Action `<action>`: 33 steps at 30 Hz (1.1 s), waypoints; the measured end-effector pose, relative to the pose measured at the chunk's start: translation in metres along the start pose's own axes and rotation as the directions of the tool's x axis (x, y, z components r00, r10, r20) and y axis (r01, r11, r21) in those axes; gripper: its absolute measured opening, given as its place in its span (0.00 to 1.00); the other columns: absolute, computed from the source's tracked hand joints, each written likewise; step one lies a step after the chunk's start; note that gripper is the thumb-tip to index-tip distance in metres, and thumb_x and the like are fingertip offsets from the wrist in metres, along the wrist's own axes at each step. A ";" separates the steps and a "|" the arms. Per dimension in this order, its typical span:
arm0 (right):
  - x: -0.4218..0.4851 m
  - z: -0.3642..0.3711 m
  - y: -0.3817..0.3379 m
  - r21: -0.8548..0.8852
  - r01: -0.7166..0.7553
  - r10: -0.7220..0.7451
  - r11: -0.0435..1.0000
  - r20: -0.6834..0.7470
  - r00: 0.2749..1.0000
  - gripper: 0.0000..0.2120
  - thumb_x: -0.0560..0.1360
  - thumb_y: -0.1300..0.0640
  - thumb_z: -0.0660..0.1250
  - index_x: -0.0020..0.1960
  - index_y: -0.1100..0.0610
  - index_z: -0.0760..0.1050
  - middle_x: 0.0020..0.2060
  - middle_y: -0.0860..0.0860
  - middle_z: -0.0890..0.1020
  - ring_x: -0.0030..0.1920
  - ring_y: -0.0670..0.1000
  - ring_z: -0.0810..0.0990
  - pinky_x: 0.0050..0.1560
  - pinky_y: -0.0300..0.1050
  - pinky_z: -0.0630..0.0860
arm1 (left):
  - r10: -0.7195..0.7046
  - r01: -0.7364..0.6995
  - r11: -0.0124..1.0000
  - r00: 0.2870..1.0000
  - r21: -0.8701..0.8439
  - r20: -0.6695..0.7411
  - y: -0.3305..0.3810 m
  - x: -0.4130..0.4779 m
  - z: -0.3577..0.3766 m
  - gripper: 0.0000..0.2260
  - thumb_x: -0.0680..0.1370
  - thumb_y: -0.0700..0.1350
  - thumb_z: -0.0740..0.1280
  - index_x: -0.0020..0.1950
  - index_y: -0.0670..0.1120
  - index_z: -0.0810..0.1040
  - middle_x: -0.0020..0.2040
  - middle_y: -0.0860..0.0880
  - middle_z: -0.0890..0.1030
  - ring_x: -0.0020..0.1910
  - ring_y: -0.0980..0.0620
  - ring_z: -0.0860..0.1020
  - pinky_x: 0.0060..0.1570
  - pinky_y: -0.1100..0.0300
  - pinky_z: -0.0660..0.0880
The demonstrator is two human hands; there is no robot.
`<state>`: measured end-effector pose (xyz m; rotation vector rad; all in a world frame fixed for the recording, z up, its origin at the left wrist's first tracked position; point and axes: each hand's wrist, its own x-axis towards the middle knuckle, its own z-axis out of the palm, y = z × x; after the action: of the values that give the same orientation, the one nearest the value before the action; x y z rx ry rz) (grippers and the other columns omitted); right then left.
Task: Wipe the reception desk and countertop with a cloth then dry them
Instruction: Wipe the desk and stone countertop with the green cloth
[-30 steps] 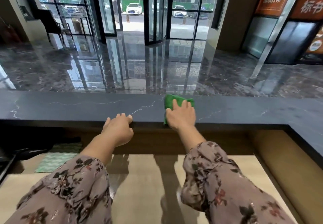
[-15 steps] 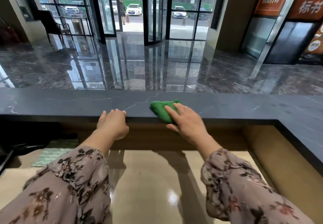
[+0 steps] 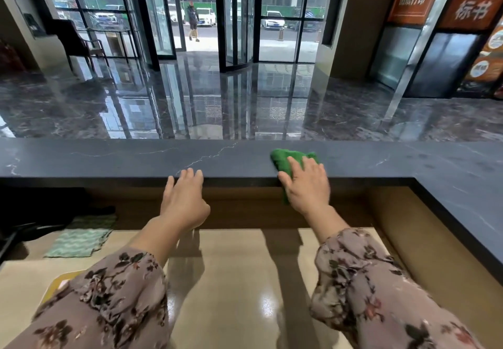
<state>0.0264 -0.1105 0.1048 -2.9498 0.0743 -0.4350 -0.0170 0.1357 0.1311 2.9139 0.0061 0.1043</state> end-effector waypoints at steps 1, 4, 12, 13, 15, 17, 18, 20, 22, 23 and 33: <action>0.001 0.002 -0.020 0.000 0.053 -0.053 0.999 0.035 0.998 0.28 0.80 0.39 0.48 0.77 0.49 0.55 0.76 0.58 0.59 0.76 0.57 0.55 0.76 0.53 0.47 | 0.021 -0.021 1.000 1.000 0.002 -0.003 0.007 -0.001 0.000 0.32 0.77 0.39 0.61 0.79 0.44 0.50 0.79 0.45 0.52 0.79 0.49 0.47 0.77 0.50 0.42; 0.008 0.008 -0.070 0.015 0.196 -0.196 0.980 0.160 0.967 0.28 0.81 0.41 0.48 0.78 0.49 0.51 0.77 0.59 0.55 0.77 0.58 0.52 0.76 0.54 0.47 | 0.070 -0.070 0.997 0.998 0.016 0.008 0.030 0.000 0.001 0.32 0.77 0.40 0.61 0.79 0.46 0.50 0.80 0.46 0.51 0.79 0.50 0.48 0.76 0.49 0.41; 0.027 -0.014 -0.026 0.146 0.301 -0.330 0.942 0.256 0.909 0.27 0.81 0.43 0.52 0.77 0.50 0.55 0.77 0.53 0.58 0.76 0.53 0.55 0.75 0.49 0.51 | 0.109 -0.112 0.993 0.992 0.045 0.061 0.079 0.007 0.006 0.32 0.78 0.42 0.60 0.79 0.48 0.49 0.80 0.48 0.50 0.79 0.51 0.48 0.75 0.46 0.40; 0.029 -0.019 -0.008 0.149 0.270 -0.302 0.951 0.260 0.917 0.27 0.81 0.43 0.52 0.77 0.50 0.56 0.76 0.53 0.58 0.76 0.53 0.55 0.75 0.49 0.52 | 0.116 -0.119 0.992 0.991 0.043 0.071 0.085 0.008 0.007 0.32 0.78 0.41 0.60 0.79 0.48 0.49 0.80 0.48 0.49 0.79 0.51 0.47 0.75 0.46 0.40; 0.033 -0.027 0.033 0.136 0.188 -0.219 0.973 0.269 0.938 0.27 0.81 0.44 0.52 0.77 0.50 0.56 0.77 0.53 0.58 0.76 0.53 0.55 0.75 0.49 0.52 | 0.140 -0.144 0.989 0.986 0.036 0.087 0.097 0.009 0.008 0.32 0.78 0.40 0.59 0.79 0.48 0.49 0.80 0.48 0.49 0.79 0.51 0.47 0.75 0.46 0.39; 0.037 -0.033 0.075 0.098 0.091 -0.116 0.991 0.285 0.951 0.27 0.81 0.44 0.52 0.78 0.50 0.54 0.77 0.53 0.56 0.77 0.52 0.53 0.76 0.50 0.51 | 0.170 -0.174 0.984 0.980 0.026 0.103 0.109 0.012 0.008 0.32 0.78 0.39 0.59 0.79 0.49 0.49 0.80 0.48 0.50 0.79 0.51 0.47 0.74 0.46 0.38; 0.039 -0.035 0.094 0.069 0.047 -0.065 0.997 0.297 0.953 0.27 0.81 0.44 0.51 0.78 0.50 0.53 0.78 0.53 0.55 0.77 0.52 0.52 0.76 0.51 0.50 | 0.181 -0.185 0.983 0.977 0.023 0.112 0.113 0.013 0.008 0.32 0.78 0.38 0.59 0.79 0.49 0.49 0.80 0.48 0.50 0.79 0.51 0.47 0.74 0.46 0.38; 0.040 -0.041 0.131 0.005 -0.048 0.044 0.999 0.315 0.948 0.27 0.82 0.44 0.49 0.79 0.50 0.50 0.78 0.53 0.53 0.78 0.52 0.50 0.76 0.52 0.47 | 0.203 -0.208 0.978 0.971 0.023 0.126 0.121 0.016 0.009 0.31 0.78 0.38 0.59 0.79 0.49 0.50 0.80 0.48 0.50 0.79 0.51 0.47 0.75 0.45 0.37; 0.041 -0.046 0.162 -0.066 -0.149 0.162 0.987 0.314 0.935 0.27 0.82 0.45 0.48 0.79 0.51 0.49 0.78 0.54 0.52 0.78 0.52 0.49 0.76 0.53 0.46 | 0.222 -0.228 0.973 0.964 0.022 0.149 0.125 0.018 0.009 0.31 0.78 0.37 0.59 0.79 0.49 0.51 0.80 0.49 0.51 0.78 0.51 0.49 0.75 0.45 0.36; 0.041 -0.049 0.176 -0.099 -0.201 0.222 0.975 0.308 0.925 0.27 0.82 0.45 0.47 0.79 0.52 0.48 0.78 0.54 0.53 0.77 0.53 0.50 0.76 0.53 0.46 | 0.230 -0.237 0.971 0.959 0.022 0.167 0.126 0.019 0.009 0.31 0.78 0.37 0.59 0.79 0.49 0.51 0.80 0.49 0.52 0.78 0.51 0.50 0.75 0.44 0.36; 0.055 -0.044 0.130 -0.161 -0.414 0.444 0.896 0.307 0.842 0.29 0.80 0.46 0.49 0.79 0.53 0.48 0.77 0.62 0.50 0.76 0.61 0.50 0.76 0.54 0.50 | 0.312 -0.342 0.937 0.912 0.072 0.266 0.119 0.025 0.004 0.31 0.77 0.36 0.60 0.78 0.49 0.54 0.79 0.49 0.54 0.78 0.51 0.51 0.74 0.45 0.37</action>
<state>0.0626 -0.2491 0.1409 -2.9136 0.7146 0.1426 0.0077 0.0187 0.1560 2.9934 -0.5383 -0.2202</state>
